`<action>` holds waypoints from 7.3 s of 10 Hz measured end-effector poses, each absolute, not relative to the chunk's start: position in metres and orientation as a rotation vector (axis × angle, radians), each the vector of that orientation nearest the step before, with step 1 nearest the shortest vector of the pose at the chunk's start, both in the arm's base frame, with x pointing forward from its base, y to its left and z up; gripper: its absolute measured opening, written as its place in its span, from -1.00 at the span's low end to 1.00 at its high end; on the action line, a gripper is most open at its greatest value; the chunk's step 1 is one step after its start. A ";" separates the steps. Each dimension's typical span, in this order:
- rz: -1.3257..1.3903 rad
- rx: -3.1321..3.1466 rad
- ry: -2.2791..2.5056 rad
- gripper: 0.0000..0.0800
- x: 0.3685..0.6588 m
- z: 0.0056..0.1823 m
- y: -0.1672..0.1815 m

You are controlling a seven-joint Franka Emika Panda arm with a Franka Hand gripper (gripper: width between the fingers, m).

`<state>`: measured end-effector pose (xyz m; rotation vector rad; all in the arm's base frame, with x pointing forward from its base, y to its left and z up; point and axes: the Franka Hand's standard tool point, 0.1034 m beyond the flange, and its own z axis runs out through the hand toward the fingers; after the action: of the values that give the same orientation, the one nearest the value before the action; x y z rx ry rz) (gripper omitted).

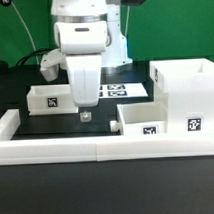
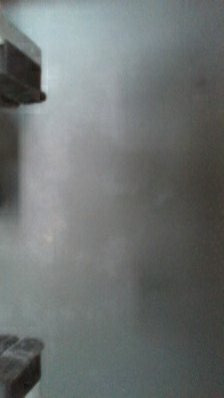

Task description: Assemble drawer

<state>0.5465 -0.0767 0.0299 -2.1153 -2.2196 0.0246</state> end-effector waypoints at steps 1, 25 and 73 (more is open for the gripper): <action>0.014 -2.114 -2.201 0.62 0.549 0.027 -0.073; 0.027 -2.234 -2.062 0.62 0.565 0.021 0.018; -0.041 -2.685 -1.605 0.62 0.450 0.052 -0.121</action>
Offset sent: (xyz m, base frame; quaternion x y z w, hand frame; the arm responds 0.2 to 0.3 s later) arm 0.0009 0.0292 -0.0142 0.0049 0.0265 0.0333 0.9991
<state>0.4496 -0.1206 0.0518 -2.6847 -1.6053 -0.0409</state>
